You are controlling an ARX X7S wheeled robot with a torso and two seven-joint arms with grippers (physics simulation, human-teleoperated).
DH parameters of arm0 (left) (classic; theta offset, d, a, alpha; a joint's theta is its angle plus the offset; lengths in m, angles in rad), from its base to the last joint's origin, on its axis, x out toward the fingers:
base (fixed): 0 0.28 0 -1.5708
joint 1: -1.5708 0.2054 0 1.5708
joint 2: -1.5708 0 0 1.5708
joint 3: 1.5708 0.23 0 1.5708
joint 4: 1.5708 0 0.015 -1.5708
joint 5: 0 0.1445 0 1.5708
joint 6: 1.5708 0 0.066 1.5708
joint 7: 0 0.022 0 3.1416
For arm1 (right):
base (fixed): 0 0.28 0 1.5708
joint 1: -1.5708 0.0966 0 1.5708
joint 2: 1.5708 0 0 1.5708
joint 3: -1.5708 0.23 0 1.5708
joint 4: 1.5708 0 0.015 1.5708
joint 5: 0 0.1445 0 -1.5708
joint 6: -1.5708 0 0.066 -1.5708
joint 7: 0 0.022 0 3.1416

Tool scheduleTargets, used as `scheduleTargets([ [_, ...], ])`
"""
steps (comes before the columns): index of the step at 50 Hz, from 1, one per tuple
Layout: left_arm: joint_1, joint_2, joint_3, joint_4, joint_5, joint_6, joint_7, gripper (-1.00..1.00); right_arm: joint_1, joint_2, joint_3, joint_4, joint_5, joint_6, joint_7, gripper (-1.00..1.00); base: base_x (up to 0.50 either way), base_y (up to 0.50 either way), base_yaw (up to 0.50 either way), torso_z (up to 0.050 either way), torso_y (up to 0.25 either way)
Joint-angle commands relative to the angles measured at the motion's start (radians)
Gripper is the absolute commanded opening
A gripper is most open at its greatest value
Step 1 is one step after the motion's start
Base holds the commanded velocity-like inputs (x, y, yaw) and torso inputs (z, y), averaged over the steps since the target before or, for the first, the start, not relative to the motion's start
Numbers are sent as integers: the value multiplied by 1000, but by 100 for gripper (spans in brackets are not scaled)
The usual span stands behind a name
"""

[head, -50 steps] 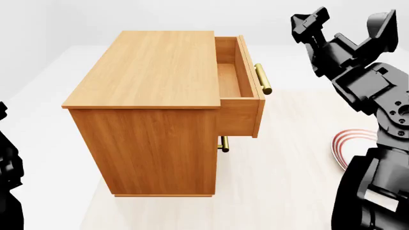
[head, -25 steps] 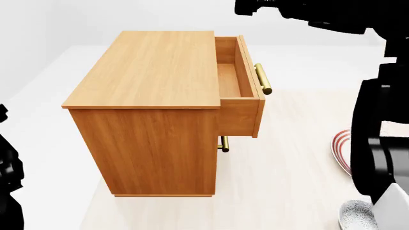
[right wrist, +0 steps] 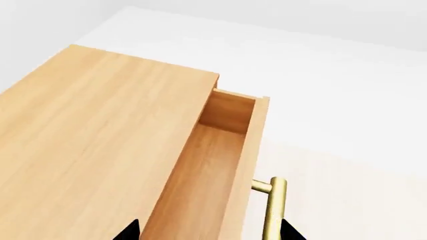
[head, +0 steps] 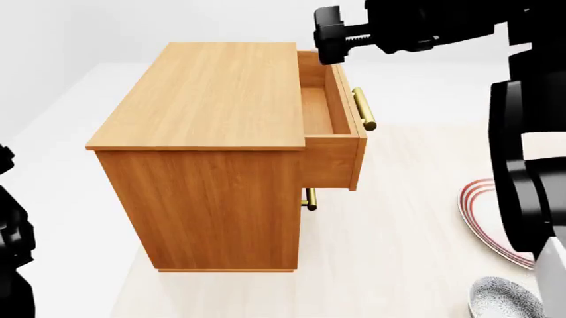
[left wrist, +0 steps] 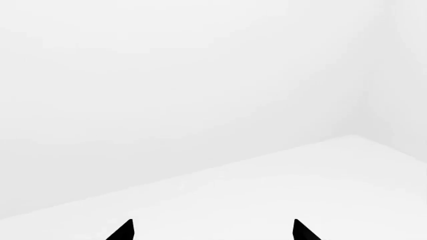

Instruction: Open the top drawer of the cabinet and put the bowl in it.

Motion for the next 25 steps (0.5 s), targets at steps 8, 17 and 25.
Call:
scheduleTargets([
  [8,-6,9,2,0,5,-1,3,100,-4,-12,-94,55,-11,-6,-37,100,0,0,0,0,0],
  [17,-6,11,3,0,5,-1,2,100,-16,-23,-121,100,-13,-20,-58,100,0,0,0,0,0],
  [25,-3,13,1,0,4,-1,2,100,-19,-34,-133,137,-15,-37,-69,100,0,0,0,0,0],
])
